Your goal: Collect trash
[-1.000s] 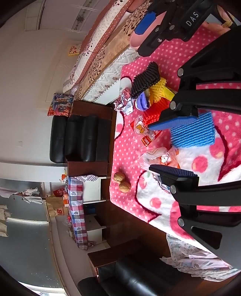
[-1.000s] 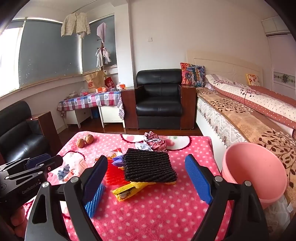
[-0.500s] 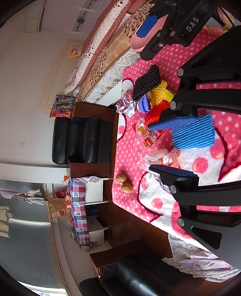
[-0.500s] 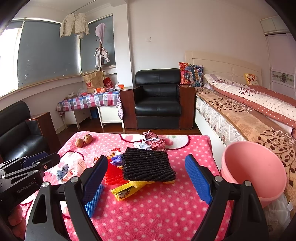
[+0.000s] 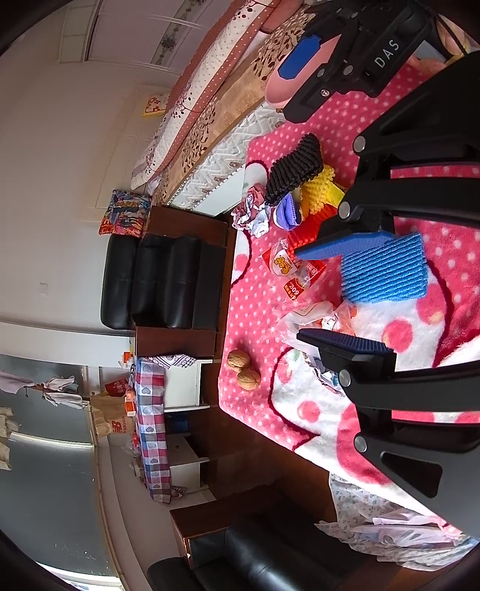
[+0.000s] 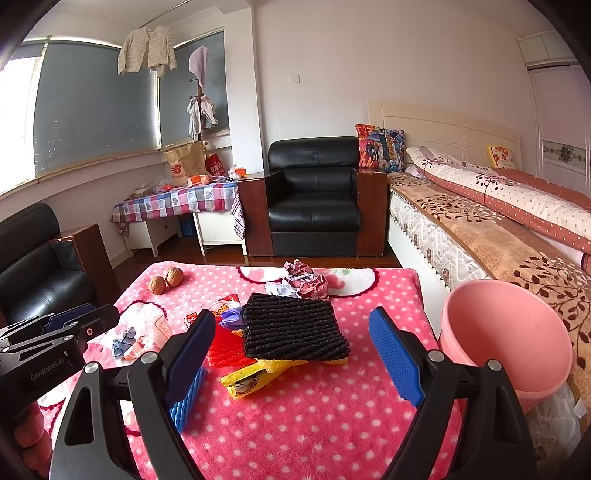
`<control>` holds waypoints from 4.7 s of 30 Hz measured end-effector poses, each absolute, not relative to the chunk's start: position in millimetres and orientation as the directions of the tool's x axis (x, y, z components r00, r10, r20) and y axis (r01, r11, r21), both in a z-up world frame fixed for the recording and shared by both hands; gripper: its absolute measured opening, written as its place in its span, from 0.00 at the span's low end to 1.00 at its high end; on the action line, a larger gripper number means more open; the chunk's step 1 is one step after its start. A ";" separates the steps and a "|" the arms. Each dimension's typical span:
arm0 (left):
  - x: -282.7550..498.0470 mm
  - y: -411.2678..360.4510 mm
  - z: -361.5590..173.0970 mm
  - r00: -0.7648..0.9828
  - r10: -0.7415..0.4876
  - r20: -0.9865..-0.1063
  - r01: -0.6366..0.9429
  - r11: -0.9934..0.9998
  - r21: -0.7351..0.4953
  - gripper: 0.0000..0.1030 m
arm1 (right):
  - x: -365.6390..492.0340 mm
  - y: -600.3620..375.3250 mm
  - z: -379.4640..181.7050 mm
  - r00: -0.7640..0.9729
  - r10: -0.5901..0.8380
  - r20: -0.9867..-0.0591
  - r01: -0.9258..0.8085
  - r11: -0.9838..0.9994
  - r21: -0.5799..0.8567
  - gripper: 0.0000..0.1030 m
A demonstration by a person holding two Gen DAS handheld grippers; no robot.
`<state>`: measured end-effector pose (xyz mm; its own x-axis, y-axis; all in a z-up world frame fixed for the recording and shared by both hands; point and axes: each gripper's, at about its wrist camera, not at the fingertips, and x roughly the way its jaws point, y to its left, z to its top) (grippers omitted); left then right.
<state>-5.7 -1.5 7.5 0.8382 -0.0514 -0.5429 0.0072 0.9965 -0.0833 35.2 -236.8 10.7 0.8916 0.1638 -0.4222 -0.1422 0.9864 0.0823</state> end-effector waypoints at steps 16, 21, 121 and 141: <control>-5.8 0.8 7.5 0.839 -0.066 -0.540 0.014 0.995 -0.100 0.38 | 35.3 -237.8 7.7 0.890 0.162 -0.427 -0.141 0.987 0.080 0.81; -5.9 1.5 8.2 0.839 -0.073 -0.539 0.016 0.994 -0.110 0.43 | 35.9 -238.5 5.2 0.888 0.162 -0.432 -0.140 0.987 0.082 0.81; 35.9 -70.3 46.5 0.736 -0.359 -0.574 0.304 0.933 -0.193 0.05 | 60.7 -332.5 24.6 0.821 0.256 -0.510 -0.123 0.952 0.279 0.10; 61.7 -249.4 12.0 0.566 -0.555 -0.610 0.578 0.794 -0.187 0.06 | 54.3 -468.4 -25.1 0.817 0.062 -0.574 0.159 0.931 0.328 0.10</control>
<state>61.7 -249.4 12.0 0.5656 -0.5551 -0.6099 0.5778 0.7944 -0.1871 54.3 -468.4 -25.1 0.8168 0.0625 -0.5736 0.1589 0.9313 0.3277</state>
